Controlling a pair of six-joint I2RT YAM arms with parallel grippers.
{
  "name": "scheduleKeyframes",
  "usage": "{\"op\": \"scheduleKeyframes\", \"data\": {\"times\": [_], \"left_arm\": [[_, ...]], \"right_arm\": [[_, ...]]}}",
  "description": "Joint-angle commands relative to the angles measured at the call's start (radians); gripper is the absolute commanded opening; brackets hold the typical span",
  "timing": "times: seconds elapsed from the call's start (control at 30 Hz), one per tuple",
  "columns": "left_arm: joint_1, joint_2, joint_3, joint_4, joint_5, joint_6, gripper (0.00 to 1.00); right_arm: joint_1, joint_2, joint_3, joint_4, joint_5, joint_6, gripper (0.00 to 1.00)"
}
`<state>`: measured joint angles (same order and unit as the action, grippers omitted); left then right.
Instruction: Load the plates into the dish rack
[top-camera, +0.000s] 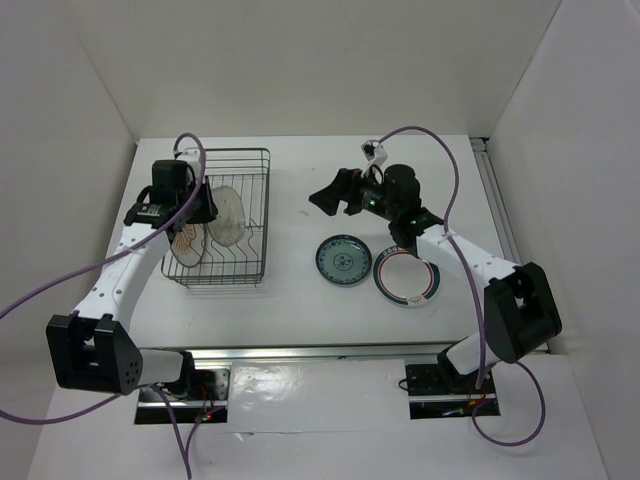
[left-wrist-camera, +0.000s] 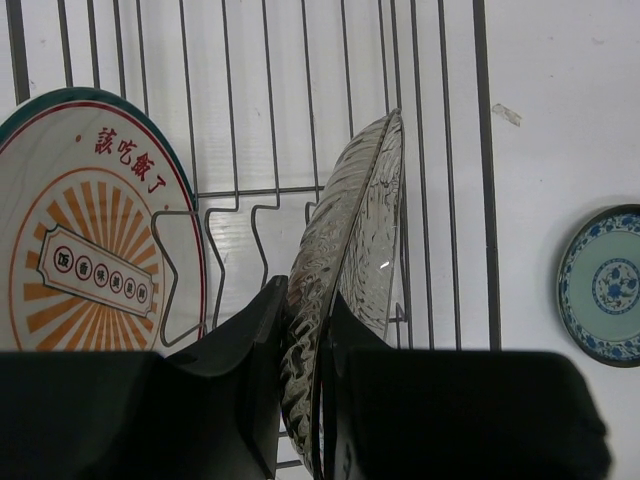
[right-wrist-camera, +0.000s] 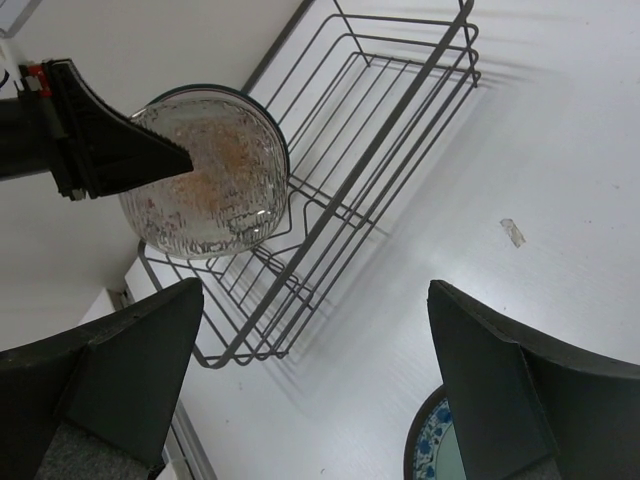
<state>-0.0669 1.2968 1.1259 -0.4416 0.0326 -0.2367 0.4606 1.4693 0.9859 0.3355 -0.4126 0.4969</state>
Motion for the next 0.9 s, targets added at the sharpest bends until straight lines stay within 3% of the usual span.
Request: {"op": "scheduleKeyframes", "data": {"times": [0.0,0.53,0.77,0.87], "left_arm": [[0.003,0.013,0.048,0.012,-0.036,-0.001,0.00],[0.003,0.090,0.066,0.023,0.035,-0.001,0.00],[0.003,0.120,0.075,0.023,0.058,-0.010,0.19],[0.003,0.121,0.084,0.023,0.058,-0.010,0.37]], "right_arm": [[-0.016,-0.058,-0.018,0.074,-0.026,0.005,1.00],[-0.063,-0.107,-0.078,0.103,-0.055,0.023,1.00],[-0.073,-0.098,-0.087,0.125,-0.077,0.023,1.00],[-0.073,-0.098,-0.096,0.125,-0.077,0.023,1.00]]}}
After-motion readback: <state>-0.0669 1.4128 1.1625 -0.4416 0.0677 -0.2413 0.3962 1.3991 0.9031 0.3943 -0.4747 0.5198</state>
